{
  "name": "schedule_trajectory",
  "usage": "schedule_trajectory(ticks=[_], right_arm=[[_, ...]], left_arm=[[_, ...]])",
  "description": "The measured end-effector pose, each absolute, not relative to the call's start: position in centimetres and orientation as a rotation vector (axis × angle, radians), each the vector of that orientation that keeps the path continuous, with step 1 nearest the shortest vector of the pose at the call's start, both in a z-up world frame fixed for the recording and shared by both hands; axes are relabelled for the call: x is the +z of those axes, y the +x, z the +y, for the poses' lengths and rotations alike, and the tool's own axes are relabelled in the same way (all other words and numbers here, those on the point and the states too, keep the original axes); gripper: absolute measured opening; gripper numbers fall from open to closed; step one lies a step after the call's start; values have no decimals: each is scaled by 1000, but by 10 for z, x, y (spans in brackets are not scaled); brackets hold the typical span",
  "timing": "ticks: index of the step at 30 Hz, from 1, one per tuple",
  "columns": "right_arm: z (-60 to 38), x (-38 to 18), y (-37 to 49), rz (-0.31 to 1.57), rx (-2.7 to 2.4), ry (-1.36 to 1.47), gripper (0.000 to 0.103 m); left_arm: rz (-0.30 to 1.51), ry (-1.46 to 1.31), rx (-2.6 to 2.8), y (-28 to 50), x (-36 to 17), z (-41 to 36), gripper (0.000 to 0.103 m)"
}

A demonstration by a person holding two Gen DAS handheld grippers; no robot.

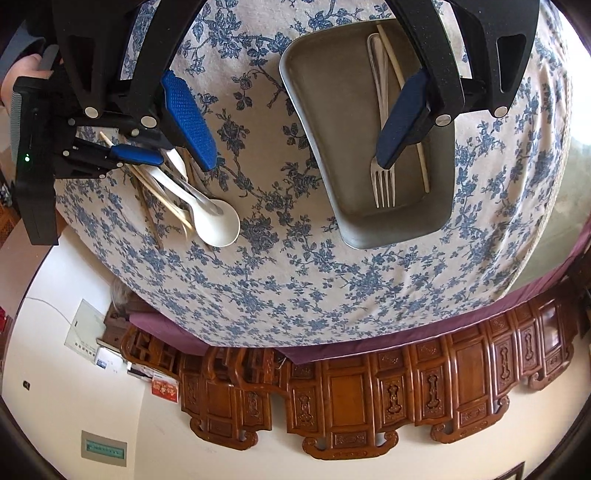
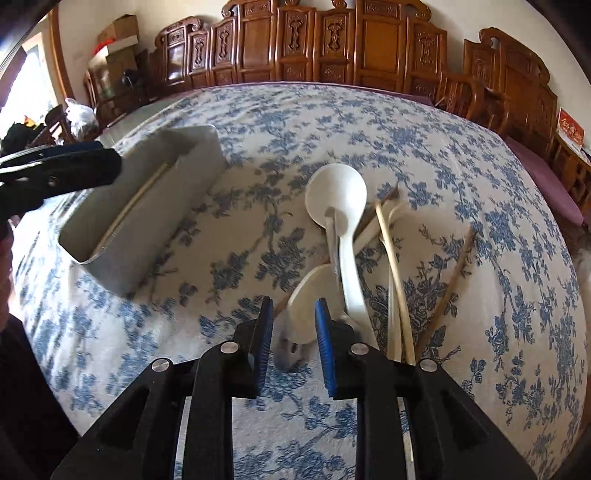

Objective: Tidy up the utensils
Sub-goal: 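Grasp the metal spoon with the left tool while the right tool grasps the white plastic fork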

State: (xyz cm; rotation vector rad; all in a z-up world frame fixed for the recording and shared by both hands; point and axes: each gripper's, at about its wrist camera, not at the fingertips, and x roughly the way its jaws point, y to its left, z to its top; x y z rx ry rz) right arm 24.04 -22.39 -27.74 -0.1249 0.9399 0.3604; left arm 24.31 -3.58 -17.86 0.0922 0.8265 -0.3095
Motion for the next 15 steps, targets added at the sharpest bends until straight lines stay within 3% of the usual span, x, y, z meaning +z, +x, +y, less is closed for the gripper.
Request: schedule_trajectory(ticks=[2, 15], right_arm=[[-228, -276, 241, 931, 356, -122, 4], [-264, -225, 244, 819, 465, 77, 3]], left_arm=[[829, 88, -312, 243, -179, -37, 84], [809, 109, -306, 234, -181, -53, 84]])
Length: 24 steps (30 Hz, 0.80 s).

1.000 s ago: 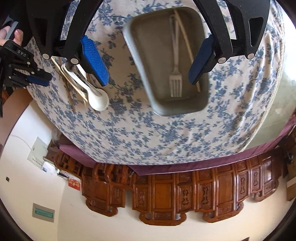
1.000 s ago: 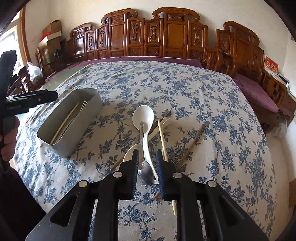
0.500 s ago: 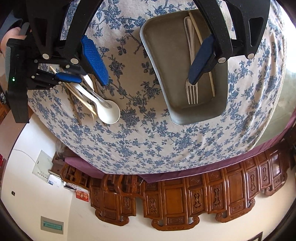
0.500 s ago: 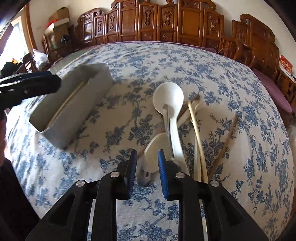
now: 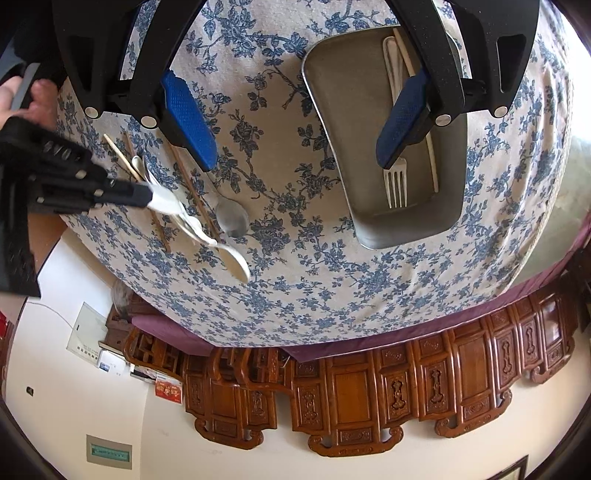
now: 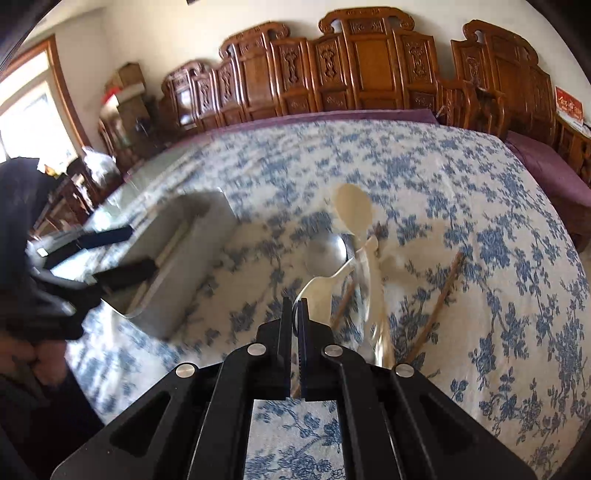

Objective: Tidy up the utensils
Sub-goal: 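Grasp the metal spoon with the left tool while the right tool grasps the white plastic fork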

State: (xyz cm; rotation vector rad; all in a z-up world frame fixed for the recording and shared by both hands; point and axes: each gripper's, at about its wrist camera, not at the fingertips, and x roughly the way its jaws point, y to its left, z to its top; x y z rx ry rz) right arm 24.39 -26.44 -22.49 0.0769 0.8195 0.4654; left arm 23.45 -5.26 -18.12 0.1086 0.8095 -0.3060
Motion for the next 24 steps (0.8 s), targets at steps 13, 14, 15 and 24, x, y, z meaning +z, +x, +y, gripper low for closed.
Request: schedule_trajectory(ticks=[13, 14, 15, 24], right_arm=[[-298, -197, 234, 725, 489, 98, 4], [-301, -201, 234, 728, 479, 89, 4], [-305, -207, 236, 737, 468, 86, 4], [-320, -248, 245, 788, 429, 19, 4]], left_arm=[[817, 134, -284, 225, -190, -75, 84], [822, 130, -290, 225, -192, -78, 84], [826, 130, -297, 225, -192, -81, 84], [907, 121, -327, 242, -215, -113, 65]])
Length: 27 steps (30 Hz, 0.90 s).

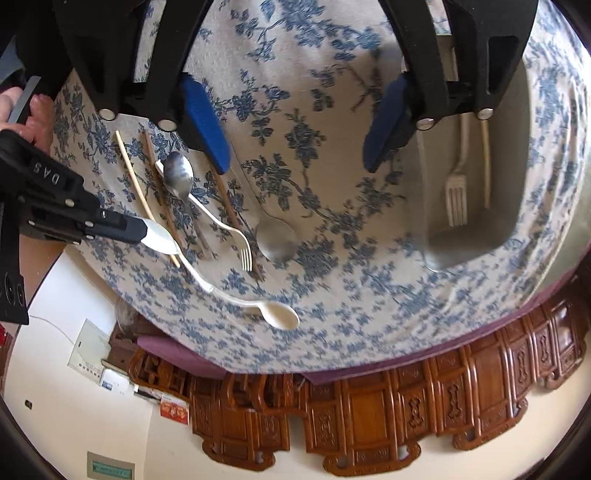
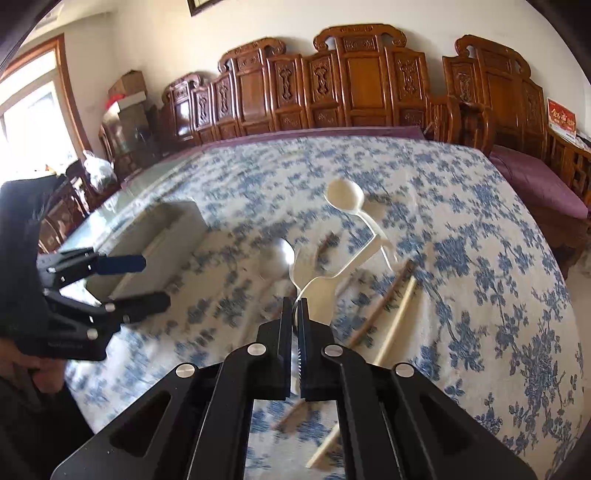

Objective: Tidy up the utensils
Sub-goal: 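Grasp the metal spoon with the left tool while the right tool grasps the white plastic fork, then place the metal spoon in the tray with the left tool while the right tool carries the white fork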

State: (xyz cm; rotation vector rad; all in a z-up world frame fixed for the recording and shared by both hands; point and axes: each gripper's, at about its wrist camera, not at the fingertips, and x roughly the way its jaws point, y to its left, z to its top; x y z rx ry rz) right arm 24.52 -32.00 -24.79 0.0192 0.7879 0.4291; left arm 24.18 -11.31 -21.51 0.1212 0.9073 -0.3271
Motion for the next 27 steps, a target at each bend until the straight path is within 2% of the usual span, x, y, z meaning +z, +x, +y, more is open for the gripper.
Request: schedule_trajectory(ticks=[4, 6, 12, 22, 24, 27], right_arm=[[-327, -252, 247, 787, 422, 35, 4], [-330, -252, 248, 781, 427, 48, 4], [-331, -249, 248, 761, 441, 58, 4], [-331, -248, 248, 754, 444, 68, 4], [-331, -248, 248, 755, 447, 66, 4], [-326, -248, 248, 756, 458, 58, 4]], left_arm=[[961, 110, -333, 253, -231, -128, 57], [980, 100, -336, 259, -237, -134, 48], [1048, 62, -324, 282, -255, -150, 31], [1061, 79, -306, 294, -263, -168, 20], [1060, 92, -299, 295, -262, -170, 10], [1059, 98, -302, 294, -262, -168, 8]])
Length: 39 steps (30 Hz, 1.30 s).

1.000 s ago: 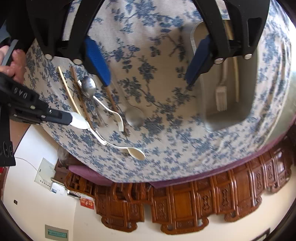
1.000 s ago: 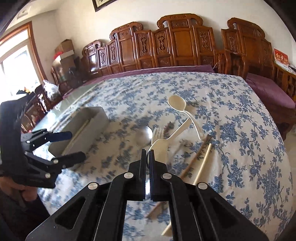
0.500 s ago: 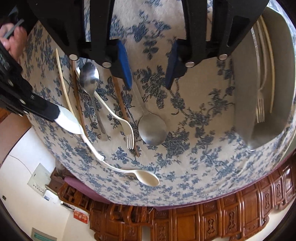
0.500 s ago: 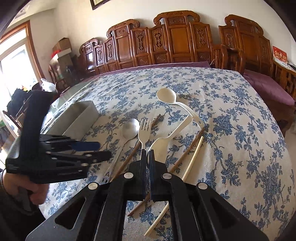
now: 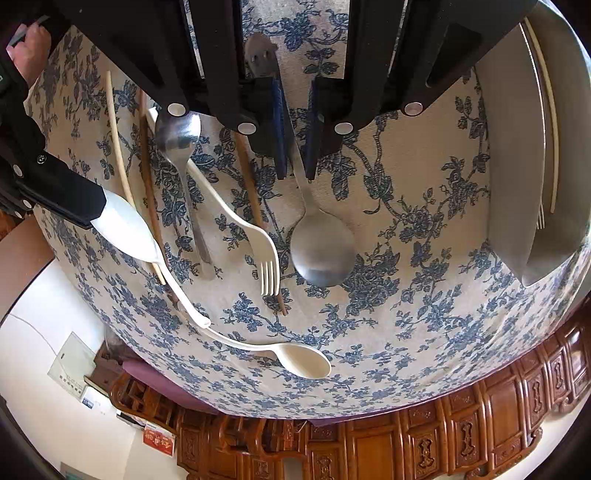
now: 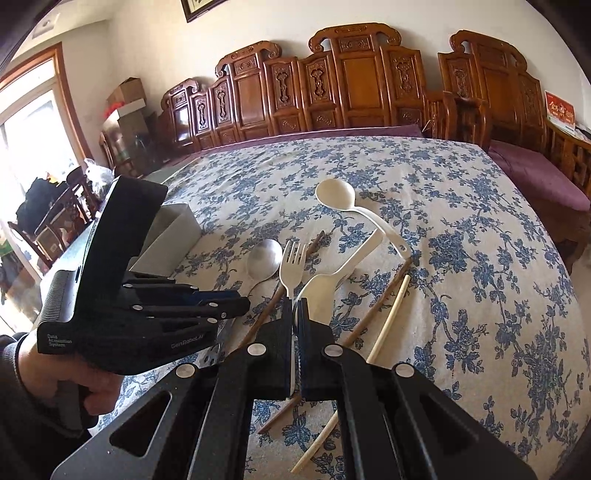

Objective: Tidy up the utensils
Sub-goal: 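Place the metal spoon in the tray with the left tool while the right tool carries the white fork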

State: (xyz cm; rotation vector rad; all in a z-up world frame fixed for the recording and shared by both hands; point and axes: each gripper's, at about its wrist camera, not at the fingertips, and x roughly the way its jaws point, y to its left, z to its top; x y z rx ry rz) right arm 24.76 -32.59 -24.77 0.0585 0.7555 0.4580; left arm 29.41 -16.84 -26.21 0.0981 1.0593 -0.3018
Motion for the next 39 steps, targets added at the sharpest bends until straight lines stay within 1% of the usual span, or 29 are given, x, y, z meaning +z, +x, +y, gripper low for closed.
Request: schedule_trajectory(ticks=[3, 15, 29, 39], right_arm=[[-317, -246, 246, 752, 478, 40, 4], [-271, -244, 232, 753, 563, -55, 4], [-251, -231, 217, 714, 611, -64, 4], [-223, -223, 203, 692, 670, -104, 4]], left_arm=[[1058, 108, -289, 292, -261, -161, 5], [1010, 105, -272, 272, -246, -123, 5], [928, 103, -240, 264, -202, -86, 5], [889, 101, -187, 264, -182, -39, 5]])
